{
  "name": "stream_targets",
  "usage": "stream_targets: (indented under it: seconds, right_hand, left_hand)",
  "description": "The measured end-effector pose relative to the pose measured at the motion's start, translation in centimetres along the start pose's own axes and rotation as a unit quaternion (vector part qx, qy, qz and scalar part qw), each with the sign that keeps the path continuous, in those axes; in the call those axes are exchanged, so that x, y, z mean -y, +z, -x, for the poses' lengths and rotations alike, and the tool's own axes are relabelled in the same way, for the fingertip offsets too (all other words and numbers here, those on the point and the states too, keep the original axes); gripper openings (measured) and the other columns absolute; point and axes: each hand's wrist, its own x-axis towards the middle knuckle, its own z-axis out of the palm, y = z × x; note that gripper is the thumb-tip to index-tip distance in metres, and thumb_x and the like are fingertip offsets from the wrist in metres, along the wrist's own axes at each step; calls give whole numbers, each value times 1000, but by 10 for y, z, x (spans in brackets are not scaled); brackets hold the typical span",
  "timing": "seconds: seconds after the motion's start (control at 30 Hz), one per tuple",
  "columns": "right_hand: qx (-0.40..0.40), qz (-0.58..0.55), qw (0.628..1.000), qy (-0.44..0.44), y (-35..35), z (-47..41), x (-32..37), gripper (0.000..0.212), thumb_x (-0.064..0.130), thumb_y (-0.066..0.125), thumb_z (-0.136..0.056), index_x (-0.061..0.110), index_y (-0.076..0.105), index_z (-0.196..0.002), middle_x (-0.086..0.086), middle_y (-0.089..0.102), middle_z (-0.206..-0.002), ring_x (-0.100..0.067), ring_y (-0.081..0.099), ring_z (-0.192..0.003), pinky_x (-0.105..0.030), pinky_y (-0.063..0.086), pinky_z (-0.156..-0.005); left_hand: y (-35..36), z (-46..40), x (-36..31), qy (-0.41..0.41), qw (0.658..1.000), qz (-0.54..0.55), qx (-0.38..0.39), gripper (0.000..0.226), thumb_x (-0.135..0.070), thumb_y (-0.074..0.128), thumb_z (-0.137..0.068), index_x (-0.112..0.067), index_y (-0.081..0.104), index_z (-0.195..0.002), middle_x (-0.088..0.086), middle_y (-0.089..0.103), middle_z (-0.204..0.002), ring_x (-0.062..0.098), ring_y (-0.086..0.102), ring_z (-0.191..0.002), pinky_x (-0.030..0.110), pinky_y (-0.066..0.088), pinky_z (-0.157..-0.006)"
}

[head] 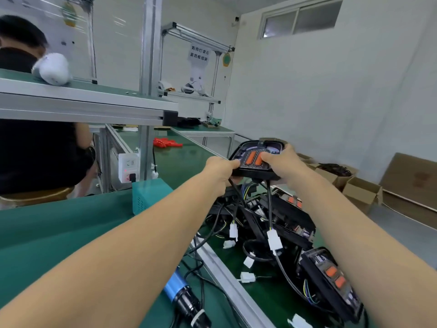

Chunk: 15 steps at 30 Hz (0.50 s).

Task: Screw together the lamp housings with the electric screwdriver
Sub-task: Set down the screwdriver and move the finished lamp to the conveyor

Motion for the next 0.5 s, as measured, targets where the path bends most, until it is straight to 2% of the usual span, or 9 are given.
stream_targets:
  seconds: [0.1, 0.17, 0.2, 0.27, 0.33, 0.37, 0.43, 0.47, 0.5]
  right_hand:
    - [15, 28, 999, 26, -4, -11, -2, 69, 28, 64, -92, 3, 22, -140, -20, 54, -125, -37, 61, -108, -54, 52, -92]
    - [20, 48, 998, 40, -7, -16, -5, 68, 28, 66, -92, -1, 28, -139, -20, 56, -125, -33, 60, -108, -50, 53, -92]
    - [25, 57, 997, 49, -8, -18, -7, 68, 29, 67, -91, -2, 31, -140, -19, 57, -125, -31, 60, -107, -45, 54, -88]
    - [33, 73, 995, 61, -12, -22, -12, 65, 31, 67, -91, -4, 38, -138, -12, 59, -114, -24, 58, -90, -34, 50, -66]
    - [36, 77, 994, 70, -15, -26, -19, 60, 29, 66, -91, -4, 42, -136, -7, 58, -103, -20, 53, -81, -30, 41, -60]
    - [38, 71, 994, 74, -16, -30, -24, 60, 28, 66, -91, -4, 42, -137, -8, 59, -110, -21, 53, -87, -30, 42, -65]
    - [44, 65, 994, 82, -15, -33, -33, 56, 26, 63, -93, -3, 44, -138, -13, 58, -128, -23, 54, -100, -36, 44, -78]
    - [53, 77, 992, 83, -14, -34, -38, 52, 25, 58, -96, -4, 46, -137, -15, 56, -133, -21, 54, -106, -44, 42, -103]
    - [67, 91, 990, 85, -13, -35, -43, 48, 24, 54, -98, -5, 48, -136, -15, 54, -135, -20, 54, -111, -34, 14, -99]
  left_hand:
    - [7, -13, 5, -6, 1000, -22, 4, 11, -6, 59, -92, 2, 53, -94, 15, 62, -90, 23, 62, -60, 35, 59, -66]
    - [8, -22, 9, -11, 999, -46, 0, 23, -8, 58, -93, 6, 53, -110, 18, 64, -101, 24, 62, -61, 37, 59, -71]
    - [9, -24, 11, -13, 998, -57, 3, 27, -10, 58, -94, 6, 51, -115, 19, 64, -106, 24, 62, -61, 35, 59, -67]
    - [11, -27, 14, -21, 997, -70, 11, 30, -12, 56, -95, 5, 49, -118, 20, 62, -110, 23, 61, -61, 30, 57, -52]
    - [14, -30, 19, -33, 997, -64, 17, 25, -14, 56, -95, 2, 47, -113, 19, 61, -107, 23, 61, -62, 31, 57, -57]
    - [15, -31, 22, -38, 997, -61, 19, 23, -15, 56, -95, 1, 47, -109, 18, 60, -104, 23, 61, -63, 32, 57, -63]
    - [18, -33, 27, -45, 997, -62, 24, 18, -15, 55, -96, 0, 48, -103, 17, 59, -102, 20, 60, -63, 30, 56, -61]
    - [19, -33, 30, -47, 996, -67, 25, 17, -15, 55, -96, -1, 49, -102, 16, 58, -102, 20, 59, -63, 28, 55, -59]
    - [19, -34, 33, -48, 996, -74, 28, 20, -16, 54, -96, 0, 50, -106, 16, 57, -102, 19, 57, -63, 28, 53, -59]
